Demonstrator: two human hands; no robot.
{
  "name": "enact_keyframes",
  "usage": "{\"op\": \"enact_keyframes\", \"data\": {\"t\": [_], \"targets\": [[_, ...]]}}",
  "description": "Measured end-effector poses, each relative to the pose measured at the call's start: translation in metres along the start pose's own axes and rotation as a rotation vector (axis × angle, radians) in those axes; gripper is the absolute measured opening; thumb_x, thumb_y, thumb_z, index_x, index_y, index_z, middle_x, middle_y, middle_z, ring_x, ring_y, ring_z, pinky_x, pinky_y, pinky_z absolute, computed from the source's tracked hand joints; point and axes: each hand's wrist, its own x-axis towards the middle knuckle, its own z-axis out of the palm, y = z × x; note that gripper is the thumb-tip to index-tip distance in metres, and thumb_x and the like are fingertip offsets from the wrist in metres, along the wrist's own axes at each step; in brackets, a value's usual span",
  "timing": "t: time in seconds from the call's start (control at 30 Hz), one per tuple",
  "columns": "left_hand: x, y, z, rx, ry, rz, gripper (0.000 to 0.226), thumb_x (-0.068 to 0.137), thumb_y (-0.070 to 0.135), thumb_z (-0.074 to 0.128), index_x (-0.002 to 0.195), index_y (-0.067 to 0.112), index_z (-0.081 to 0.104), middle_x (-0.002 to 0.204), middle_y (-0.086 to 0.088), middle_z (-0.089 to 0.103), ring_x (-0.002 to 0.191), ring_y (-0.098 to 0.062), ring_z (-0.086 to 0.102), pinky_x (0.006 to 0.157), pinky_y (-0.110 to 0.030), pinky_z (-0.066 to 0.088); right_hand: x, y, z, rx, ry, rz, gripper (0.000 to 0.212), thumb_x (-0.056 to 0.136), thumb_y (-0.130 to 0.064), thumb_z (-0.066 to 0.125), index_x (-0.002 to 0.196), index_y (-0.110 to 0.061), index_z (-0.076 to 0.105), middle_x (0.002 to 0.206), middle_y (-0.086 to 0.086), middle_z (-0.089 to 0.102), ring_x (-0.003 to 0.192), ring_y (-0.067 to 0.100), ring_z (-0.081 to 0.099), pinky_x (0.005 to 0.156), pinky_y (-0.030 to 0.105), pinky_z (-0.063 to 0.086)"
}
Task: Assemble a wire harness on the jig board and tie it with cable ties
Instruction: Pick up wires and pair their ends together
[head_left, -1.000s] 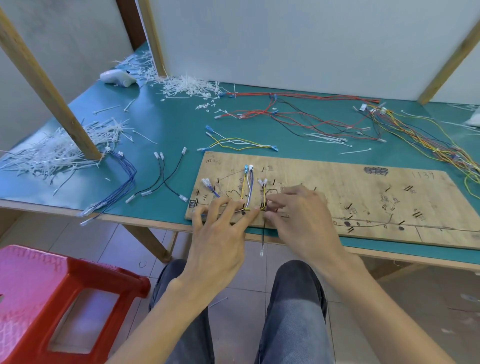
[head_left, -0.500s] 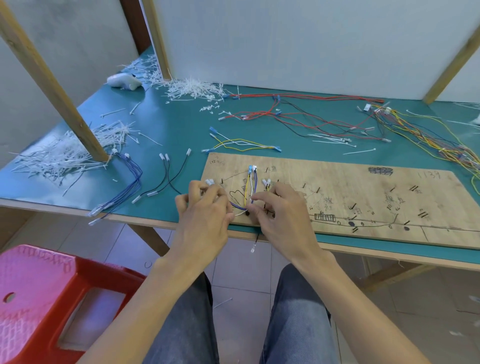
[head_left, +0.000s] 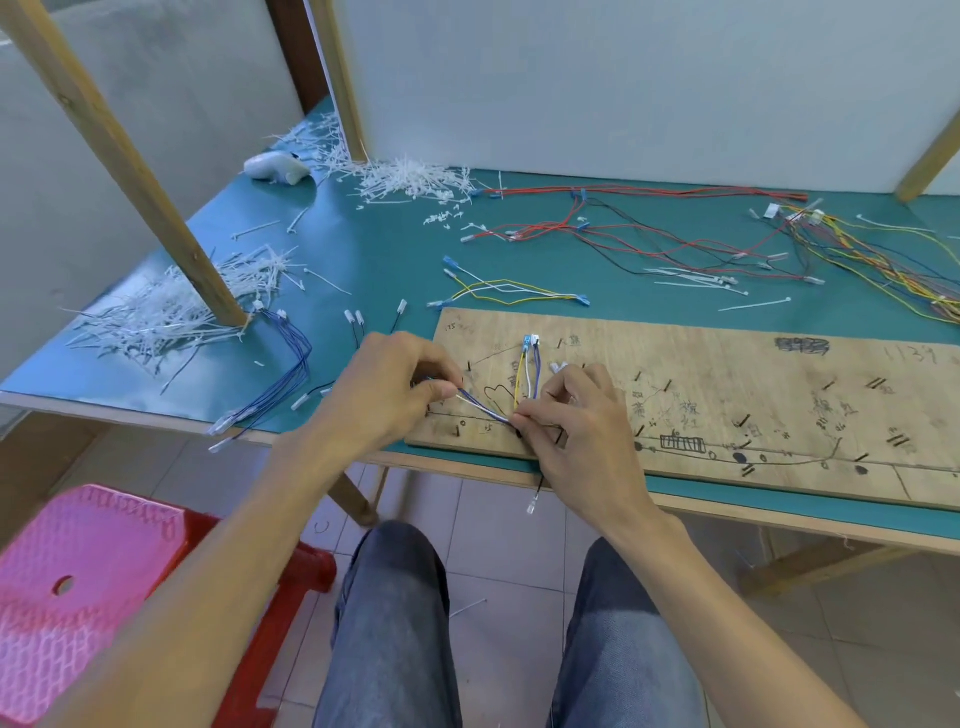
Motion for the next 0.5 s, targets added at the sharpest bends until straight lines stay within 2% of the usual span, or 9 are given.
{"op": "enact_keyframes", "data": {"t": [0.13, 0.27, 0.4, 0.5], "targets": [[0.017, -0.003, -0.003, -0.046, 0.011, -0.009, 0.013, 0.083, 0.014, 0.087, 0.086, 0.027, 0.083, 0.073, 0.014, 0.076, 0.072, 0.001, 0.070, 0.072, -0.016, 0.055, -0.001, 0.001, 0.001, 0.001, 0.001, -0.001, 0.010, 0.095, -0.030, 0.076, 0.097, -0.023, 0.082, 0.095, -0.007, 0.054, 0.100, 0.020, 0.048, 0.079, 0.047, 0.046], [0.031, -0.002, 0.001, -0.029, 0.012, -0.015, 0.015, 0.082, 0.010, 0.086, 0.084, 0.025, 0.083, 0.071, 0.015, 0.075, 0.067, 0.007, 0.068, 0.063, -0.004, 0.046, -0.002, 0.000, 0.002, -0.008, 0.006, 0.002, 0.010, 0.095, -0.030, 0.076, 0.098, -0.022, 0.082, 0.095, -0.007, 0.055, 0.100, 0.019, 0.048, 0.079, 0.046, 0.045], [0.038, 0.004, 0.008, 0.047, 0.021, -0.076, 0.017, 0.082, 0.010, 0.085, 0.080, 0.028, 0.083, 0.069, 0.015, 0.073, 0.071, 0.000, 0.068, 0.073, -0.022, 0.056, -0.003, 0.001, 0.003, -0.012, 0.005, 0.002, 0.005, 0.094, -0.028, 0.079, 0.097, -0.024, 0.081, 0.094, -0.009, 0.054, 0.100, 0.017, 0.047, 0.081, 0.047, 0.044], [0.042, 0.006, 0.009, 0.108, 0.008, -0.069, 0.021, 0.081, 0.009, 0.084, 0.073, 0.028, 0.081, 0.069, 0.014, 0.072, 0.073, -0.003, 0.069, 0.077, -0.026, 0.058, -0.003, 0.001, 0.003, -0.012, 0.006, 0.007, 0.005, 0.093, -0.028, 0.079, 0.097, -0.024, 0.081, 0.095, -0.009, 0.055, 0.101, 0.017, 0.047, 0.081, 0.046, 0.044]]}}
